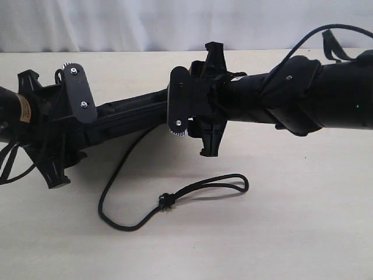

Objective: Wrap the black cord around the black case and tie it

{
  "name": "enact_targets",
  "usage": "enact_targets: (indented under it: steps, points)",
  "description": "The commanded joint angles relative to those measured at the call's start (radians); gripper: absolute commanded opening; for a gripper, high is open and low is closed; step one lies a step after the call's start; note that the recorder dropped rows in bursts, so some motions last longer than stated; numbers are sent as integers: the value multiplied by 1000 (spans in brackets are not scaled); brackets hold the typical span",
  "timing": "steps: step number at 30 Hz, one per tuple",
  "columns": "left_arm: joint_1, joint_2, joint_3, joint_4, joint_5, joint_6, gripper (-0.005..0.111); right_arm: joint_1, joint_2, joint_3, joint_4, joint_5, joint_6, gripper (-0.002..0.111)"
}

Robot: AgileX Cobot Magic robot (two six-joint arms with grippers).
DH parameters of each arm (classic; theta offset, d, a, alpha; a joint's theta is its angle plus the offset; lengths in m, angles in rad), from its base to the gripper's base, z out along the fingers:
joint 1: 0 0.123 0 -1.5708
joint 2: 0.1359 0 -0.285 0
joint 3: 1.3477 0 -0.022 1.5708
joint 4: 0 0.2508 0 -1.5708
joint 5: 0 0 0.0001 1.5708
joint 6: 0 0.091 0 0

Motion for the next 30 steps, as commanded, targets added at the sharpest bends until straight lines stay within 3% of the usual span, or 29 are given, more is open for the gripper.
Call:
enact_targets:
  steps: [1,5,8,10,14,20,30]
  points:
    - [-4,-28,-31,-104,29,-25,0,-4,-20,-4,159,-55,45,35]
    - [-4,-28,-50,-112,55,-25,0,-4,-75,-4,376,-64,45,65]
    - [-4,-28,-50,-112,71,-25,0,-4,-145,-4,607,-144,45,75]
    - [-4,-28,-50,-121,83,-25,0,-4,-196,-4,729,-239,45,75]
    - [-4,-28,-56,-166,99,-25,0,-4,-307,20,729,-382,175,75]
    - [-4,-34,-59,-179,109,-25,0,-4,-417,60,729,-344,250,70]
    - [-4,-34,-59,-163,104,-25,0,-10,-430,266,729,-327,634,70]
